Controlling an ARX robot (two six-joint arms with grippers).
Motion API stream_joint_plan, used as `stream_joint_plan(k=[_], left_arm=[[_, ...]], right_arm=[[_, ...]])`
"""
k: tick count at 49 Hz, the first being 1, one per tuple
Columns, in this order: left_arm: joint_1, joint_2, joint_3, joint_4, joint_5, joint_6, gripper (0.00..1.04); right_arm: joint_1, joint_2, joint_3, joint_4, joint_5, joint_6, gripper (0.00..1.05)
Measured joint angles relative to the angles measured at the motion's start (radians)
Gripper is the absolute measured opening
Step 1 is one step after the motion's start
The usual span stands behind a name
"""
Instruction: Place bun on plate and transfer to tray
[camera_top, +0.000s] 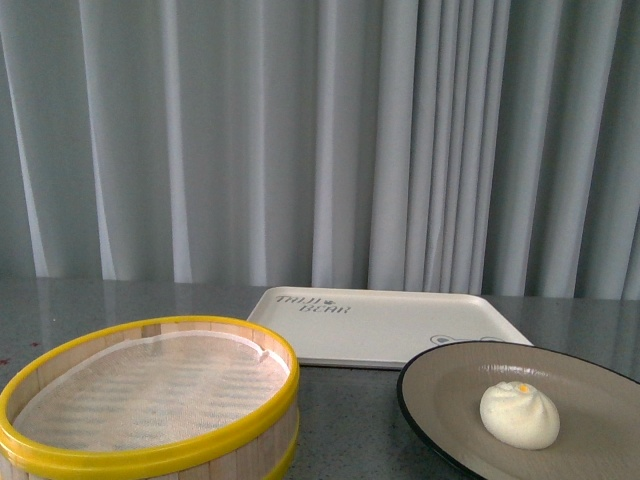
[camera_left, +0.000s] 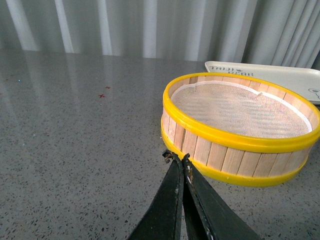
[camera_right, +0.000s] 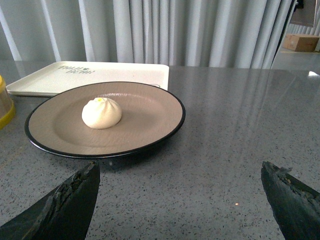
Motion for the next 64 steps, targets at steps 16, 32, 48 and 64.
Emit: stream_joint_plan(k=[16,32,48,64], left_arm=[[0.0,-0.087,0.0,-0.087,0.0,0.0,0.04],[0.0,-0.262,0.0,-0.269,0.003,0.0,0.04],[0.0,-0.262,0.0,-0.269,0.003,0.0,0.67],[0.0,-0.262,0.0,-0.269,0.003,0.003,0.98]], right_arm=[[0.0,0.0,0.0,0.0,0.0,0.0,0.96],[0.0,0.0,0.0,0.0,0.0,0.0,0.96],[0.0,0.0,0.0,0.0,0.0,0.0,0.96],[0.0,0.0,0.0,0.0,0.0,0.0,0.96]])
